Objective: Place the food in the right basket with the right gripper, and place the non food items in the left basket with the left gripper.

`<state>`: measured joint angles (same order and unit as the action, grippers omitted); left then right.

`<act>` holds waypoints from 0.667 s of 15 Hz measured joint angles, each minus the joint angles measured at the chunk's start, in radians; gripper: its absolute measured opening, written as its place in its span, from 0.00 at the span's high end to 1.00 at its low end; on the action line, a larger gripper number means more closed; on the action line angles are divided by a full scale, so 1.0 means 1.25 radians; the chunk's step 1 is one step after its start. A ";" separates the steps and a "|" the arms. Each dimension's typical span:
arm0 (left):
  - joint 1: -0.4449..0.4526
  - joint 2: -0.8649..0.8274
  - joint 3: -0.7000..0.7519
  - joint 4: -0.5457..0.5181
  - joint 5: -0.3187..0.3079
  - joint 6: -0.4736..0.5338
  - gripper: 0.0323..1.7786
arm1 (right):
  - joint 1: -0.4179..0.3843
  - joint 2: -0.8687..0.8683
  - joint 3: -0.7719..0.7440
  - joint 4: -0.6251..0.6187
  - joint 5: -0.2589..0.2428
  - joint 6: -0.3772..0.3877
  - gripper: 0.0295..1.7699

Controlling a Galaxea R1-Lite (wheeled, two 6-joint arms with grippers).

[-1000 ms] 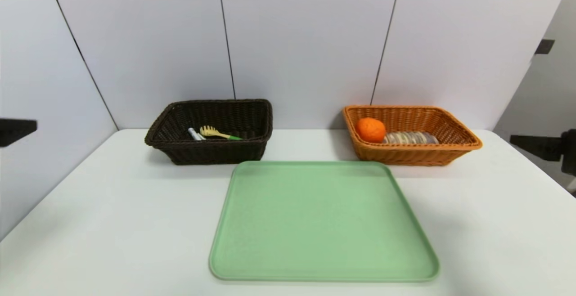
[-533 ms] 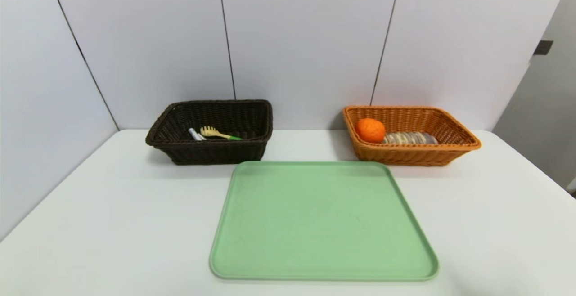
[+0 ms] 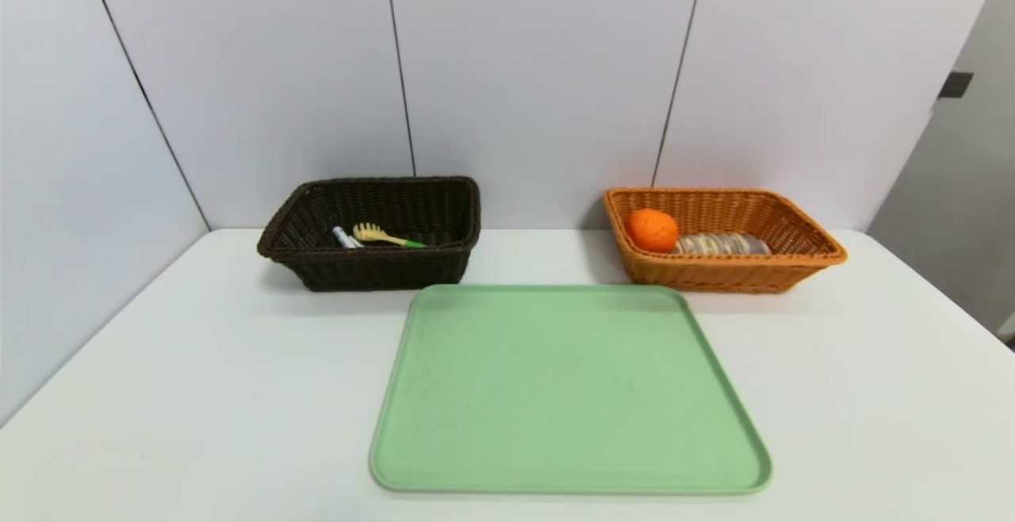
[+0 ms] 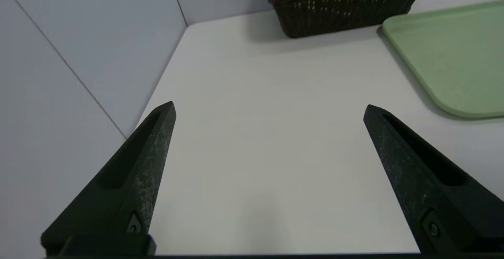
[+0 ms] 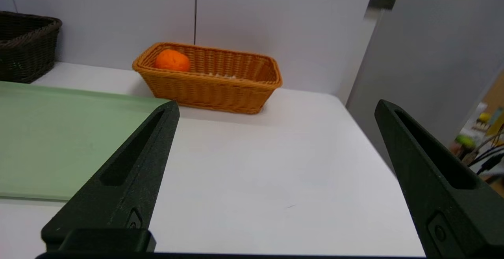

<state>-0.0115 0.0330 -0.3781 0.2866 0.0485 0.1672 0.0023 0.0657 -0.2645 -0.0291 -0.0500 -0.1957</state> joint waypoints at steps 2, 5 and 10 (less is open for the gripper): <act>0.001 -0.018 0.067 -0.125 -0.030 0.020 0.05 | -0.003 -0.032 0.098 -0.131 0.006 -0.058 0.03; 0.001 -0.026 0.226 -0.318 -0.039 0.067 0.05 | -0.004 -0.050 0.196 -0.327 0.031 -0.095 0.03; 0.001 -0.029 0.299 -0.267 -0.081 0.019 0.05 | -0.003 -0.054 0.211 -0.034 0.075 0.019 0.03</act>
<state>-0.0109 -0.0028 -0.0038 -0.0470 -0.0528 0.1915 -0.0019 -0.0019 -0.0009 -0.0711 0.0432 -0.1717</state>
